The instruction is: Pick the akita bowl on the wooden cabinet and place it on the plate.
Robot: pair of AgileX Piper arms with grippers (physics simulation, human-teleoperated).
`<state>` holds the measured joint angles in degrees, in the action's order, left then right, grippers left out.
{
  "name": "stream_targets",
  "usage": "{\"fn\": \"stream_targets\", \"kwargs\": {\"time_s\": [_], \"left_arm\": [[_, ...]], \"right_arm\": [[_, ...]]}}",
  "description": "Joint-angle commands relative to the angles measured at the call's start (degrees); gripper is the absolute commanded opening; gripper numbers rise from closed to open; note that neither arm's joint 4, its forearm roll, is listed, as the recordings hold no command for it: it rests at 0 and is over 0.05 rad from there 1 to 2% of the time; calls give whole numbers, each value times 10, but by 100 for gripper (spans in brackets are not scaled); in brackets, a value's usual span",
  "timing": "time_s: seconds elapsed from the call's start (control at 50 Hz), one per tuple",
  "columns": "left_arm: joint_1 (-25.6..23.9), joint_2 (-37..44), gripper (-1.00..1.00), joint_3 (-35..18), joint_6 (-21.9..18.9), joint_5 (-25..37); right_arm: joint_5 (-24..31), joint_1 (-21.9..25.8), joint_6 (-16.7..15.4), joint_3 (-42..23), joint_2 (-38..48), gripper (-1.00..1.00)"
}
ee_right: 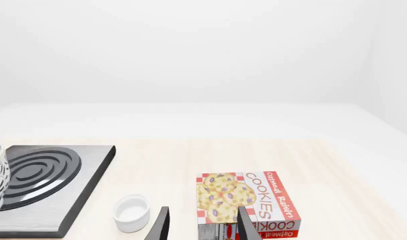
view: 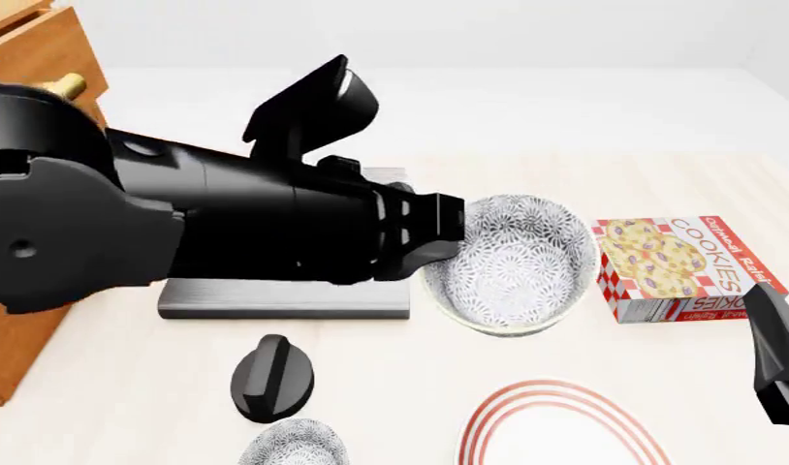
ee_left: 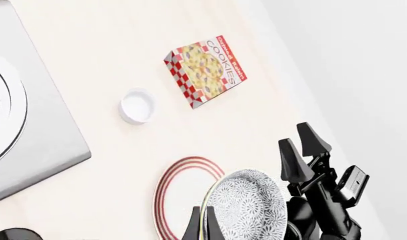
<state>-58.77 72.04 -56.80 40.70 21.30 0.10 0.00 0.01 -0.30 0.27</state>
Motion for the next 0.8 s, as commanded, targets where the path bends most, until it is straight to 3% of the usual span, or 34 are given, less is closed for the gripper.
{"fn": "stream_targets", "kwargs": {"time_s": [0.02,0.8], "left_arm": [[-12,13,-100,13,7,-20],[-21,83,-100,33,38,-63]], "right_arm": [[0,0,0,0,0,100],[0,0,0,0,0,100]]}}
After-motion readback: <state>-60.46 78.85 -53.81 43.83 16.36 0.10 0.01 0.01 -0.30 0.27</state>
